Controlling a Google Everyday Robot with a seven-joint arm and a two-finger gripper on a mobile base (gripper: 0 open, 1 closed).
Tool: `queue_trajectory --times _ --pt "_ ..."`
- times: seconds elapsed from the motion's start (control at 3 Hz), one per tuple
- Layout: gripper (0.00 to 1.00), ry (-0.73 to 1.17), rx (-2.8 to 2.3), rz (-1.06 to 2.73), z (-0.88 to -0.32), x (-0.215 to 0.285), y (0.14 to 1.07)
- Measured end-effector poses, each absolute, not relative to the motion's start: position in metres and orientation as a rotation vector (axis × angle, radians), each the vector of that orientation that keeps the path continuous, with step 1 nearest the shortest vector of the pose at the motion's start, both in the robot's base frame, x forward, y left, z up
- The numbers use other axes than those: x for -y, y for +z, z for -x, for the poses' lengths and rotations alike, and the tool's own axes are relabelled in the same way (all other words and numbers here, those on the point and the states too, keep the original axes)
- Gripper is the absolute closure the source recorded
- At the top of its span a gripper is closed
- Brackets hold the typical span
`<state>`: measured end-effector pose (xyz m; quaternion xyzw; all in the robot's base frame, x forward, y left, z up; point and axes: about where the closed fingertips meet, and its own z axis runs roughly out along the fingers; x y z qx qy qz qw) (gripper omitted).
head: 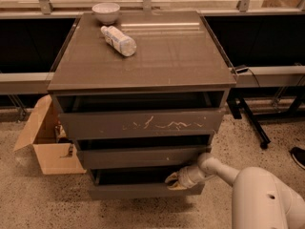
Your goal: Open bottom drawer
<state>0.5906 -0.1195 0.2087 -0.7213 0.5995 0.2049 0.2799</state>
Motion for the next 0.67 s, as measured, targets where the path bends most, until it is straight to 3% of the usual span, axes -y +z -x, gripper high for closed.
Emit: queue_trajectory --times 0.67 --pt "0.50 0.550 -1.607 1.934 -0.5905 0.1195 0.2087"
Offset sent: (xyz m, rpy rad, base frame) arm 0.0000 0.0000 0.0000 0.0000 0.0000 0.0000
